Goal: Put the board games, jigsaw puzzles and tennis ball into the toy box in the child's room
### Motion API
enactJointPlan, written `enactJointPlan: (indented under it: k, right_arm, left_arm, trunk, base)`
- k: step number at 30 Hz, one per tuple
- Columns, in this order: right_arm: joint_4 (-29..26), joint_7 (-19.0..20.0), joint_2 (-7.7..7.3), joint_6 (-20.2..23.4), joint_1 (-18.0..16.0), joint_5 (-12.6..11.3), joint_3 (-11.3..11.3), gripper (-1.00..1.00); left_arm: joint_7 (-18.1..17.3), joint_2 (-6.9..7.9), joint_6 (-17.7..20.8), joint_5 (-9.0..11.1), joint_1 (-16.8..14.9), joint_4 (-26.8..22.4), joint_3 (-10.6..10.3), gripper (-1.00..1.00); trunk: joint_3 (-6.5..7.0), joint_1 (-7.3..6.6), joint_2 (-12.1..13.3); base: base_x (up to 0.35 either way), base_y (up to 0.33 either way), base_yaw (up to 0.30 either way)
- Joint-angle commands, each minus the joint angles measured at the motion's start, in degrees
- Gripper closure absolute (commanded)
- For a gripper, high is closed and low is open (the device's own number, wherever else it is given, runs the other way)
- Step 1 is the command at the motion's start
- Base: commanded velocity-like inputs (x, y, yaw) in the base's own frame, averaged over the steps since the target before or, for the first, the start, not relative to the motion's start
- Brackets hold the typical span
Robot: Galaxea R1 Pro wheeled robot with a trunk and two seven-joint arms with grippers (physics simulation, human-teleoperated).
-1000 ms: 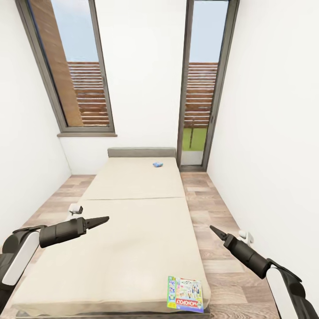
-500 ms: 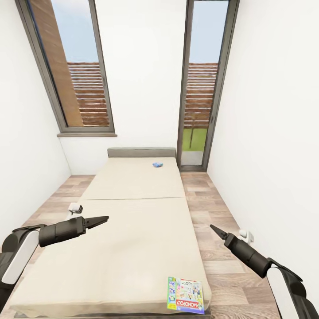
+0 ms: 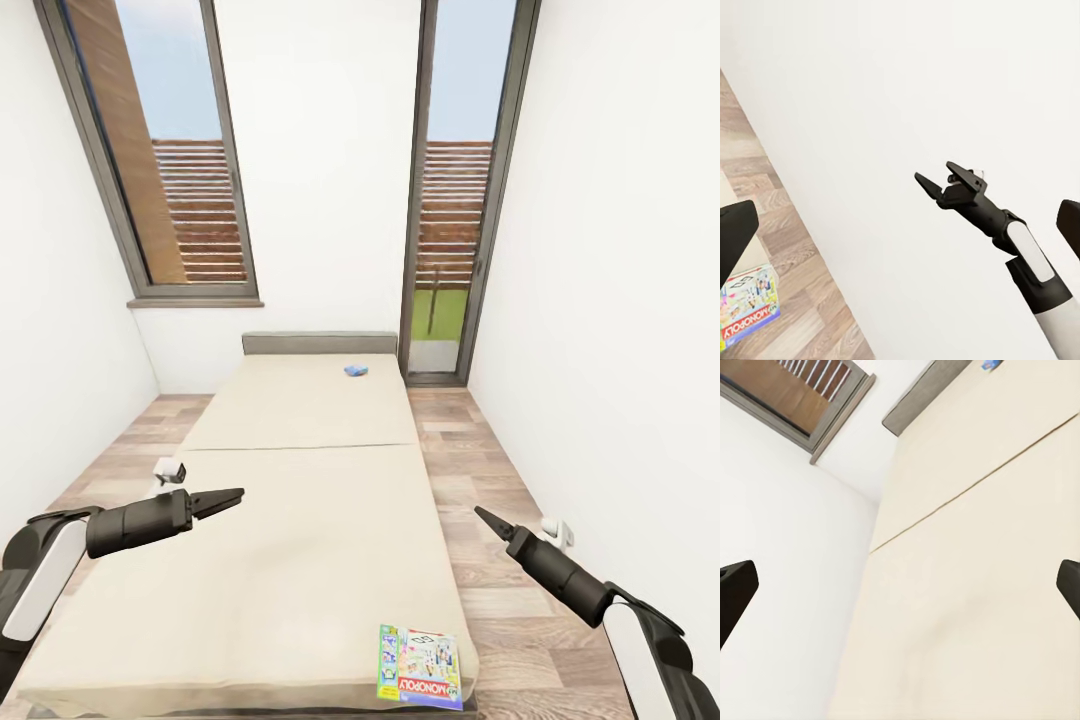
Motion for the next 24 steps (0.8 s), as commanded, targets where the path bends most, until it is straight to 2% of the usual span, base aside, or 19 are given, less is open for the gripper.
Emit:
enactJointPlan:
  k: [1, 14, 24]
  right_arm:
    - [-0.02, 0.07, 0.01, 0.44, -0.04, -0.26, -0.1, -1.0]
    - [-0.02, 0.11, 0.01, 0.47, -0.08, -0.28, -0.14, -1.0]
    - [-0.02, 0.11, 0.09, 0.46, -0.02, -0.28, 0.11, -1.0]
  left_arm:
    - [-0.21, 0.0, 0.22, -0.07, -0.05, 0.01, 0.01, -1.0]
    - [-0.2, -0.12, 0.25, -0.14, -0.05, 0.94, -0.23, -1.0]
    - [-0.2, -0.11, 0.24, -0.15, -0.13, 2.67, -0.03, -1.0]
  trunk:
    - [-0.27, 0.24, -0.49]
    - [-2.61, 3.09, -5.71]
    - [-4.4, 5.29, -9.72]
  base:
    - [0.0, 0.0, 0.0]
    - [-0.004, 0.0, 0.0]
    - [-0.158, 0.0, 0.0]
